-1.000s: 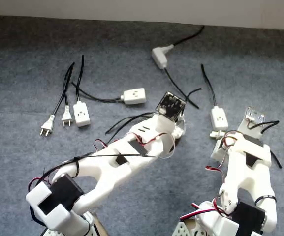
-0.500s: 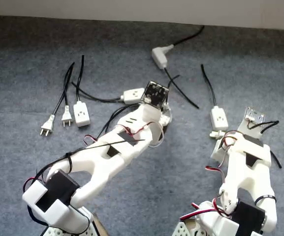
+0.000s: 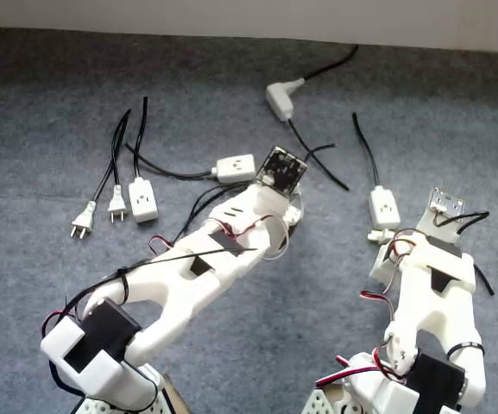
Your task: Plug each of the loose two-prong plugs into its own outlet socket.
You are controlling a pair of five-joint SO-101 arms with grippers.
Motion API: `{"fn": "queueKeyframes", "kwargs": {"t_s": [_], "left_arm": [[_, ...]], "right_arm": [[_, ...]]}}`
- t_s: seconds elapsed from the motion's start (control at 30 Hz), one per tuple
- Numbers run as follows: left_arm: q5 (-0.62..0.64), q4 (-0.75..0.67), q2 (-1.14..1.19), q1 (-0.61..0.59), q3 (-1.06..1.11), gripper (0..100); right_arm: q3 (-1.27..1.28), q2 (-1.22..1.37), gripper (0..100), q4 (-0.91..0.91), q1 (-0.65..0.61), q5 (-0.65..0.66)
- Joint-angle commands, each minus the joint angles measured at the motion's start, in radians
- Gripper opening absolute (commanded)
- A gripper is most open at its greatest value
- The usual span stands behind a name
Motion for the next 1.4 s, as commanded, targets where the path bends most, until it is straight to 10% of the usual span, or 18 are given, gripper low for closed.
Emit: {"fn": "queueKeyframes", "kwargs": {"t_s": [0.0, 1.37], "left_arm": [[-0.012, 0.206, 0.012, -0.004, -0.073, 1], [-0.006, 1.028, 0.59, -0.168, -1.003, 1]], "right_arm": [[0.004, 0.007, 16.6, -0.022, -0.001, -0.005], [0.004, 0.007, 16.6, -0.022, 0.001, -0.005]]}}
